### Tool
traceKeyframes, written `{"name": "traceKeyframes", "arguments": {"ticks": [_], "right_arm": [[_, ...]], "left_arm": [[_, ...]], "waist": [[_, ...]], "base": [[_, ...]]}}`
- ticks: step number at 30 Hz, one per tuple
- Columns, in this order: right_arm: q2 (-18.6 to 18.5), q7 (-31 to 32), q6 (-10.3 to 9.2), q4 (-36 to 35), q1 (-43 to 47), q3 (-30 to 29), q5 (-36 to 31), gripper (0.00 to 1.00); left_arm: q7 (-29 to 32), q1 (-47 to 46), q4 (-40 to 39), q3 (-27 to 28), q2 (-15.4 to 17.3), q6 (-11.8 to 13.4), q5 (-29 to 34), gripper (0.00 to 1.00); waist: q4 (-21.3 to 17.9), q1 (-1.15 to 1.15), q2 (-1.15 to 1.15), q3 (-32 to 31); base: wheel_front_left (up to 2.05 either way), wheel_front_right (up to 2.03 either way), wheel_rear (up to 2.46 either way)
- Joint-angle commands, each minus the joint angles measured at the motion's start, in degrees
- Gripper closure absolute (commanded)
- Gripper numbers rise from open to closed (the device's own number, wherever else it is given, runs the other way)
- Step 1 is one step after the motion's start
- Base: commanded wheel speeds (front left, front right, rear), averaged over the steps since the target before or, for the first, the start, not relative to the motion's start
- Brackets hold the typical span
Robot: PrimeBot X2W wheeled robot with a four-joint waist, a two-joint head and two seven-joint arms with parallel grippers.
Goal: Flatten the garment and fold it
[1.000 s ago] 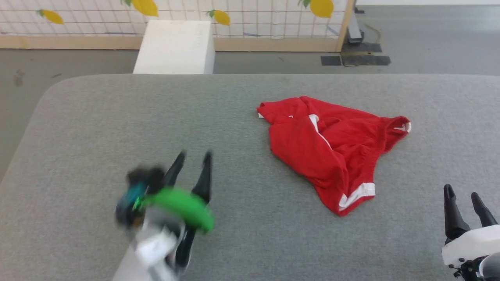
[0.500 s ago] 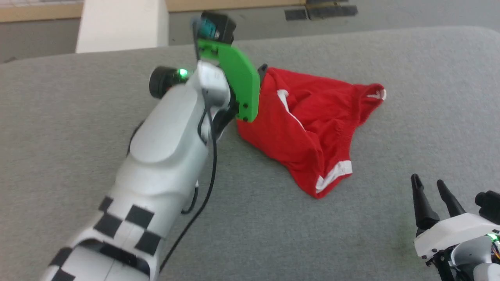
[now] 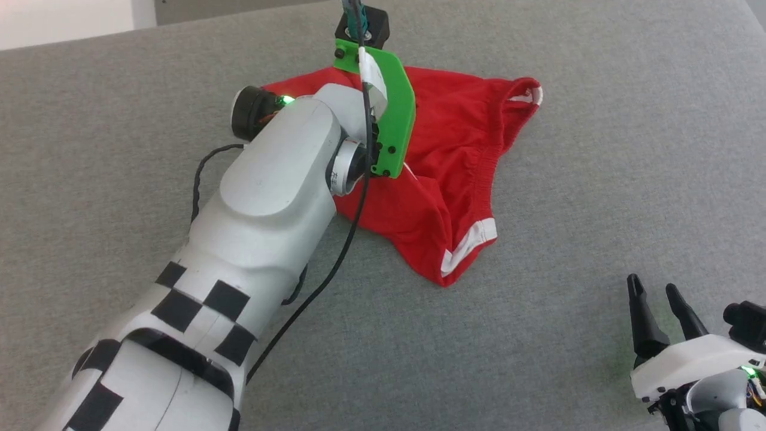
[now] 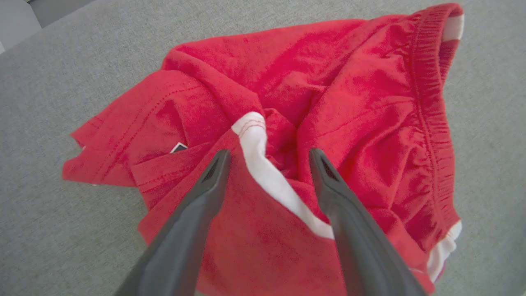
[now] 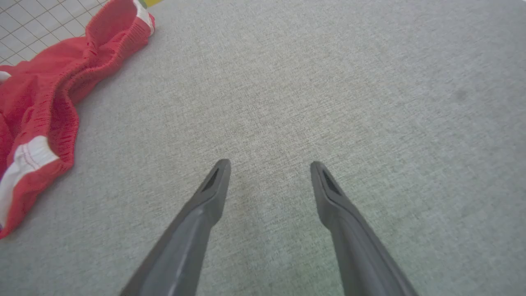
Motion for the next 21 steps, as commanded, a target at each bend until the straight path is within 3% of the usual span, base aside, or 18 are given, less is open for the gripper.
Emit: {"name": "traceKeyframes", "arguments": {"ticks": [1,4,5,6,7,14,21], "right_arm": [[0.04,-0.49,-0.08,0.20,-0.55,0.18,0.44,0.00],[0.04,-0.62,-0.08,0.31,-0.97,0.59,0.12,0.00],[0.04,-0.65,-0.08,0.33,-1.08,0.66,0.11,0.00],[0.04,-0.67,-0.08,0.38,-1.20,0.74,0.03,0.00],[0.04,-0.65,-0.08,0.44,-1.29,0.80,-0.08,0.00],[0.04,-0.30,-0.08,0.32,-1.38,0.56,-1.16,0.00],[0.04,1.41,-0.08,-0.89,0.10,-1.31,-3.13,0.00]], "left_arm": [[0.10,-1.23,0.61,0.01,0.38,0.87,0.35,0.00],[0.04,-1.41,1.49,-0.07,0.83,1.72,0.67,0.00],[-0.02,-1.44,1.57,-0.04,0.82,1.75,0.55,0.13],[-0.30,-1.48,1.55,0.05,0.79,1.70,0.34,0.87],[-0.54,-1.44,1.51,0.20,0.75,1.60,0.05,1.00],[-3.98,-0.81,-0.28,2.40,0.41,0.09,-3.84,1.00],[-11.50,3.29,-4.97,6.29,0.64,-1.69,-8.73,1.00]], "waist": [[-0.71,0.00,0.00,0.71],[-0.62,0.00,0.00,0.56],[-0.48,0.00,0.00,0.58],[-0.25,0.00,0.00,0.59],[-0.05,0.00,0.00,0.59],[2.40,0.00,0.00,-0.35],[8.41,0.00,0.00,-4.30]], "base": [[0.00,0.00,0.00],[0.00,0.00,0.00],[0.00,0.00,0.00],[0.00,0.00,0.00],[0.00,0.00,0.00],[0.00,0.00,0.00],[0.00,0.00,0.00]]}}
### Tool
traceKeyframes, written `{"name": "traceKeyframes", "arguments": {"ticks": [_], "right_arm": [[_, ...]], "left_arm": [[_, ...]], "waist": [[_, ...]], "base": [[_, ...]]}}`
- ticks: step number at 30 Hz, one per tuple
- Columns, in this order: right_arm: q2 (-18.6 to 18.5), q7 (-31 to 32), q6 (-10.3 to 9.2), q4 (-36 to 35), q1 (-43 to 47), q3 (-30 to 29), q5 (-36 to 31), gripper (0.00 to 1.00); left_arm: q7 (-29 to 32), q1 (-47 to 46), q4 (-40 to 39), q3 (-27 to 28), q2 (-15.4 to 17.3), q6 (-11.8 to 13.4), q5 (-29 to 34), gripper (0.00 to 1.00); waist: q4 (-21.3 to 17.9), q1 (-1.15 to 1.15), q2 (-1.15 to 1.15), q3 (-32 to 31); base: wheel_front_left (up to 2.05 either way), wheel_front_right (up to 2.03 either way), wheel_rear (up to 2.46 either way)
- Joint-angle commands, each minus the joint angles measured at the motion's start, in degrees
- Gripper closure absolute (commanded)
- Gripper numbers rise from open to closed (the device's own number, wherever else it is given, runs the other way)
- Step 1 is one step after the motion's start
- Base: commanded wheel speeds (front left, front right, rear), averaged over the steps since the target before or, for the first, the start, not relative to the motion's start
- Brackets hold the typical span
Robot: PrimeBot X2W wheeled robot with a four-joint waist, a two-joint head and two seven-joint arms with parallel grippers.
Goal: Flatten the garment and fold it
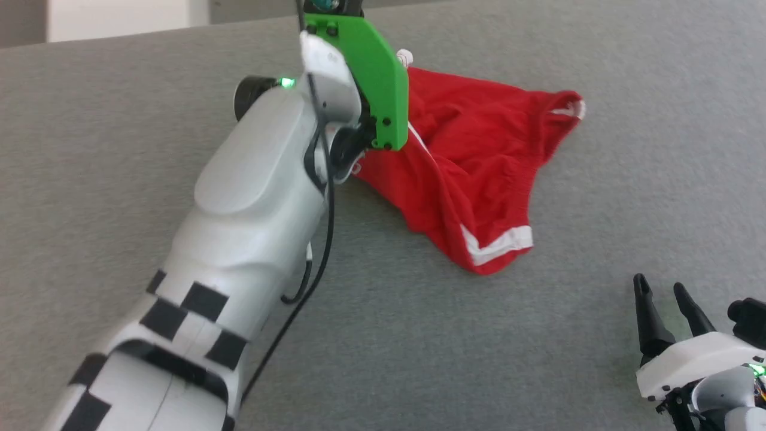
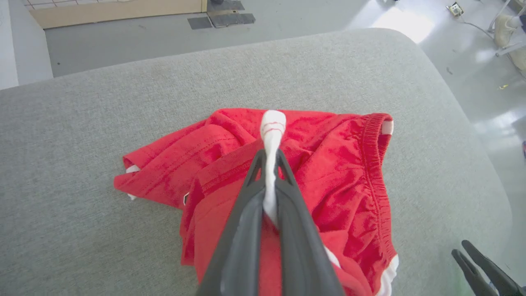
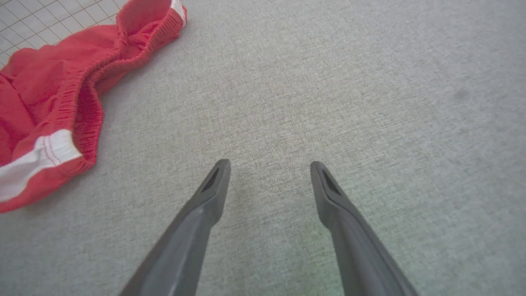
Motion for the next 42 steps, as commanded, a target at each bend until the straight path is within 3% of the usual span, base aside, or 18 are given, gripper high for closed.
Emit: {"name": "traceKeyframes", "arguments": {"ticks": [1,5,11,17,22,23,24,29,35,38,42], "right_arm": [[0.05,0.43,-0.08,-0.65,0.54,-0.22,-0.56,0.00],[0.05,1.80,-0.08,-1.90,0.94,-0.37,-1.34,0.00],[0.05,4.09,-0.08,-3.73,1.92,-0.10,-2.26,0.00],[0.05,5.40,-0.08,-4.49,2.91,0.44,-2.24,0.00],[0.05,5.95,-0.08,-4.76,3.35,0.81,-2.15,0.00],[0.05,6.01,-0.08,-4.82,3.52,0.78,-2.17,0.00],[0.05,6.07,-0.08,-4.87,3.68,0.76,-2.18,0.00],[0.05,6.45,-0.08,-4.98,4.43,0.96,-2.14,0.00],[0.05,7.33,-0.08,-6.32,5.21,2.60,-3.16,0.00],[0.05,9.11,-0.08,-8.06,4.90,5.38,-4.74,0.00],[0.00,13.82,-0.08,-10.11,2.97,10.04,-7.78,0.00]], "left_arm": [[-1.85,2.92,-0.87,0.71,0.55,-0.19,-0.84,1.00],[-6.65,9.16,-3.53,2.45,2.29,1.67,-1.17,1.00],[-13.12,21.60,-8.36,5.11,4.97,6.73,-1.49,1.00],[-16.32,33.73,-10.86,7.21,5.94,11.41,-2.98,1.00],[-16.80,40.37,-11.86,7.71,5.83,12.85,-4.47,1.00],[-16.98,41.12,-12.28,7.98,5.62,12.82,-4.97,0.63],[-17.27,41.53,-12.65,8.21,5.55,12.76,-5.24,0.00],[-21.40,42.01,-16.00,10.11,7.16,11.06,-5.20,0.00],[-31.99,44.94,-20.45,10.11,12.68,7.22,0.28,0.00],[-39.09,47.18,-21.76,8.84,15.23,5.48,4.69,0.00],[-44.09,49.34,-22.67,8.24,15.63,4.91,7.48,0.00]], "waist": [[4.37,0.00,0.00,-3.38],[8.23,0.00,0.00,-5.71],[13.19,0.00,0.00,-9.05],[14.75,0.00,0.00,-11.06],[14.46,0.00,0.00,-12.00],[14.44,0.00,0.00,-12.19],[14.42,0.00,0.00,-12.31],[14.07,0.00,0.00,-13.35],[13.62,0.00,0.00,-14.11],[13.60,0.00,0.00,-13.80],[13.96,0.00,0.00,-12.82]], "base": [[0.00,0.00,0.00],[0.00,0.00,0.00],[0.00,0.00,0.00],[0.00,0.00,0.00],[0.00,0.00,0.00],[0.00,0.00,0.00],[0.00,0.00,0.00],[0.00,0.00,0.00],[0.00,0.00,0.00],[0.00,0.00,0.00],[0.00,0.00,0.00]]}}
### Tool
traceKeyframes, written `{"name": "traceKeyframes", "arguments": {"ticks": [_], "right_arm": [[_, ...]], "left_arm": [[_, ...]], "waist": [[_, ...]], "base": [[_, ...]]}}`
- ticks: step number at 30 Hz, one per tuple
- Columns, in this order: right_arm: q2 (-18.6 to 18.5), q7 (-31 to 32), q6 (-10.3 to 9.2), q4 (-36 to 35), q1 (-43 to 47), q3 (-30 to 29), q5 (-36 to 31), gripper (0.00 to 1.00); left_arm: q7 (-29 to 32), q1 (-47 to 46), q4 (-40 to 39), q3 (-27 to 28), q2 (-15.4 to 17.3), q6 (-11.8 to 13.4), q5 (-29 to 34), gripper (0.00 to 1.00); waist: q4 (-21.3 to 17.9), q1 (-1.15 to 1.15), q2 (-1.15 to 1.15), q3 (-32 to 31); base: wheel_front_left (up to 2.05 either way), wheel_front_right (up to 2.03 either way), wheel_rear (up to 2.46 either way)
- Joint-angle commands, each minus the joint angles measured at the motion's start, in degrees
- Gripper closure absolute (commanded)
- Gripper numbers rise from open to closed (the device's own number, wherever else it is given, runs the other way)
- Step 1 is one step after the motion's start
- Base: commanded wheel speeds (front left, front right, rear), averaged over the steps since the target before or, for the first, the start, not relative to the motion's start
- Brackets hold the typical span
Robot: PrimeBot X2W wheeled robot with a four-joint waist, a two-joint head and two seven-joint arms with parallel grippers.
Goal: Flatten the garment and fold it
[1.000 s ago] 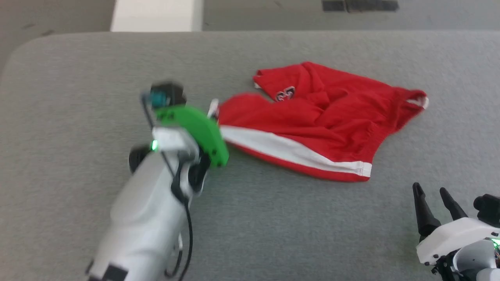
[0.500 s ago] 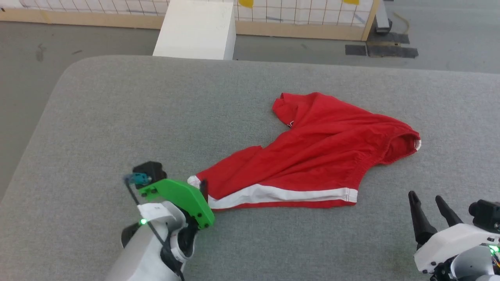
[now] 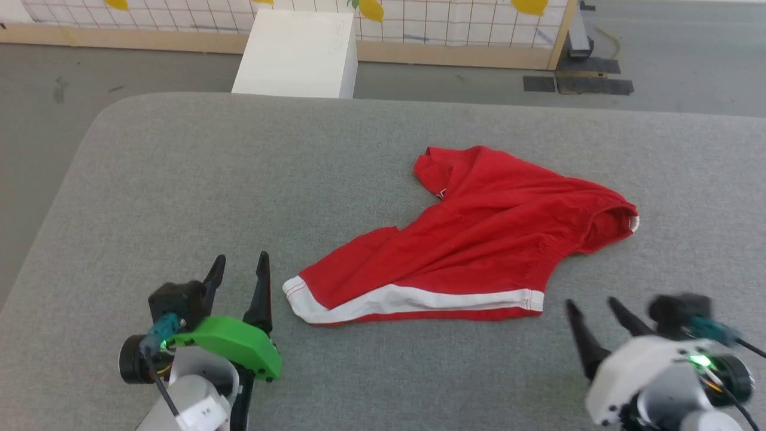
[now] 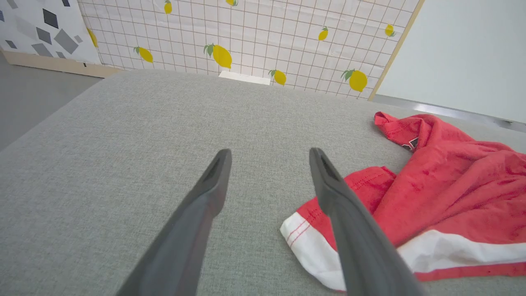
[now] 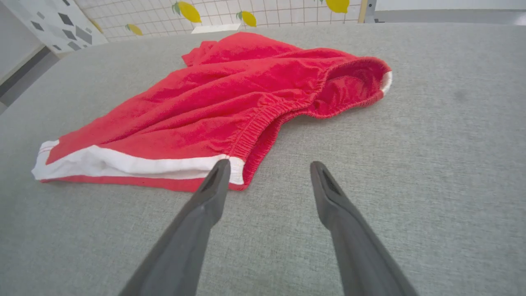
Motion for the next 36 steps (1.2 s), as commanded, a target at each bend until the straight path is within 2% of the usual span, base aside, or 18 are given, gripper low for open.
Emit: {"name": "traceKeyframes", "arguments": {"ticks": [1,3,11,21,22,23,24,25,33,36], "right_arm": [[0.00,1.88,-0.08,-0.51,-1.72,1.12,-1.22,0.00],[-0.47,6.12,-0.08,-0.18,-3.57,2.86,-3.16,0.00],[-0.80,15.03,-0.08,3.48,-9.24,5.03,-7.03,0.00],[-0.38,14.95,-0.08,7.92,-11.45,5.49,-8.31,0.00],[-0.37,14.90,-0.08,8.20,-11.61,5.55,-8.26,0.24],[-0.36,14.76,-0.08,8.45,-11.82,5.60,-8.21,0.70],[-0.36,14.60,-0.08,8.61,-11.98,5.62,-8.21,0.95],[-0.36,14.43,-0.08,8.79,-12.15,5.67,-8.24,1.00],[-0.73,13.62,-0.08,9.13,-12.52,5.46,-8.12,1.00],[-0.68,13.44,-0.08,8.93,-12.34,5.48,-7.60,1.00]], "left_arm": [[-0.88,0.89,-0.39,0.05,0.07,-0.26,1.16,0.00],[-1.55,1.47,-0.44,0.02,-0.40,-0.10,2.01,0.00],[-2.37,0.30,-0.74,1.02,-3.05,0.06,4.45,0.00],[-2.44,-0.46,-0.99,2.85,-4.42,-1.15,6.40,0.00],[-2.45,-0.41,-0.95,2.96,-4.52,-1.23,6.48,0.00],[-2.45,-0.39,-0.90,3.11,-4.65,-1.33,6.58,0.00],[-2.45,-0.39,-0.85,3.24,-4.74,-1.44,6.65,0.00],[-2.45,-0.40,-0.77,3.39,-4.86,-1.57,6.75,0.00],[-2.43,-0.70,0.46,3.63,-5.43,-2.44,7.26,0.00],[0.89,-0.79,0.55,3.14,-5.39,-2.34,6.38,0.00]], "waist": [[0.36,0.00,0.00,0.73],[0.68,0.00,0.00,1.39],[3.05,0.00,0.00,3.81],[4.10,0.00,0.00,5.73],[4.05,0.00,0.00,5.83],[3.98,0.00,0.00,5.95],[3.93,0.00,0.00,6.03],[3.85,0.00,0.00,6.12],[3.34,0.00,0.00,5.89],[3.13,0.00,0.00,5.64]], "base": [[0.00,0.00,0.00],[0.00,0.00,0.00],[0.00,0.00,0.00],[0.00,0.00,0.00],[0.00,0.00,0.00],[0.00,0.00,0.00],[0.00,0.00,0.00],[0.00,0.00,0.00],[0.00,0.00,0.00],[0.00,0.00,0.00]]}}
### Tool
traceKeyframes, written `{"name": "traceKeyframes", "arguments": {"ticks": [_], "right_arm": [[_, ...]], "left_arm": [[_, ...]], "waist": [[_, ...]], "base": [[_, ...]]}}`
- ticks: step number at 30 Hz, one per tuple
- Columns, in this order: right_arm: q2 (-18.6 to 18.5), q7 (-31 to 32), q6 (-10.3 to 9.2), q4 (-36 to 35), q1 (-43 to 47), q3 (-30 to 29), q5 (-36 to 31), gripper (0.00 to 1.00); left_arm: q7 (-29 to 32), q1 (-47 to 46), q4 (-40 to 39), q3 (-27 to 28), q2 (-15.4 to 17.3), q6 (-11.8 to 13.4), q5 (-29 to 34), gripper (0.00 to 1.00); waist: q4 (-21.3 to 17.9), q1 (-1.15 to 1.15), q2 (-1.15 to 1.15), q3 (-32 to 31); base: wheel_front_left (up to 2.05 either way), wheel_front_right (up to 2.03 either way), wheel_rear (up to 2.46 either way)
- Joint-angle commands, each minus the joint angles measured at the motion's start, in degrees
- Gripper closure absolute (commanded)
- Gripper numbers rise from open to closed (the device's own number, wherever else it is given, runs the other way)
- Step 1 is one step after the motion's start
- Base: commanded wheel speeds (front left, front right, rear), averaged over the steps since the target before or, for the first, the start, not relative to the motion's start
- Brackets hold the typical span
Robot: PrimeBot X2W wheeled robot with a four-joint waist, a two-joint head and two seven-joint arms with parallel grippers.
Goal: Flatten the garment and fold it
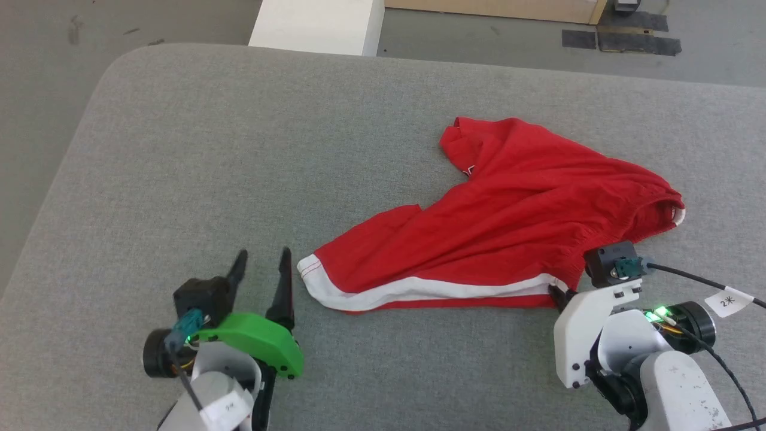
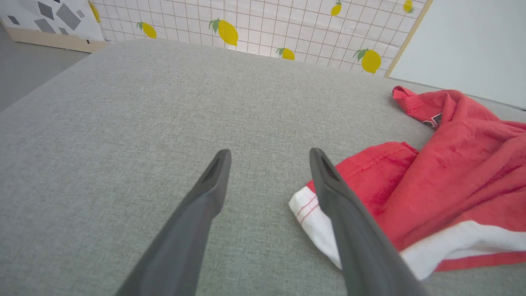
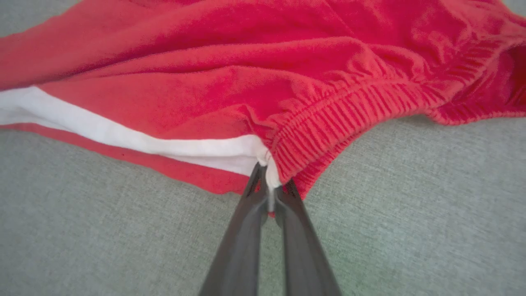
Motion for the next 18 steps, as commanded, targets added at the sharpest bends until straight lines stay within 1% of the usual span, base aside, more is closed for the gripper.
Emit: {"name": "traceKeyframes", "arguments": {"ticks": [1,3,6,8,11,17,18], "right_arm": [[-0.14,-0.45,-0.09,-0.14,-0.35,-0.01,0.36,1.00],[-0.11,-0.47,-0.09,-0.46,-0.22,0.18,0.73,1.00],[-0.12,-0.47,-0.09,-0.93,-0.03,0.53,1.21,1.00],[-0.25,-0.22,-0.09,-1.23,0.15,0.60,1.45,1.00],[-0.34,0.04,-0.09,-1.62,0.40,0.72,1.71,1.00],[-0.63,0.33,-0.09,-2.34,1.05,0.43,1.90,1.00],[-0.60,0.40,-0.09,-2.52,1.29,0.27,1.91,1.00]], "left_arm": [[2.56,-1.15,0.03,-0.30,0.06,0.01,-0.54,0.00],[7.52,-1.54,-0.62,-0.49,0.14,0.53,-1.94,0.00],[16.79,-2.48,-1.78,-1.34,0.98,1.45,-3.71,0.00],[21.18,-3.18,-3.00,-1.65,1.13,1.68,-5.01,0.00],[26.22,-4.26,-3.70,-2.57,1.92,1.95,-5.53,0.00],[35.90,-7.50,-2.42,-4.63,3.20,3.01,-5.72,0.00],[39.47,-9.18,-1.89,-5.74,3.57,2.83,-5.73,0.00]], "waist": [[-0.09,0.00,0.00,-0.13],[-0.05,0.00,0.00,-0.10],[0.00,0.00,0.00,-0.03],[0.09,0.00,0.00,0.19],[-0.03,0.00,0.00,0.61],[-0.37,0.00,0.00,1.61],[-0.66,0.00,0.00,2.02]], "base": [[0.00,0.00,0.00],[0.00,0.00,0.00],[0.00,0.00,0.00],[0.00,0.00,0.00],[0.00,0.00,0.00],[0.00,0.00,0.00],[0.00,0.00,0.00]]}}
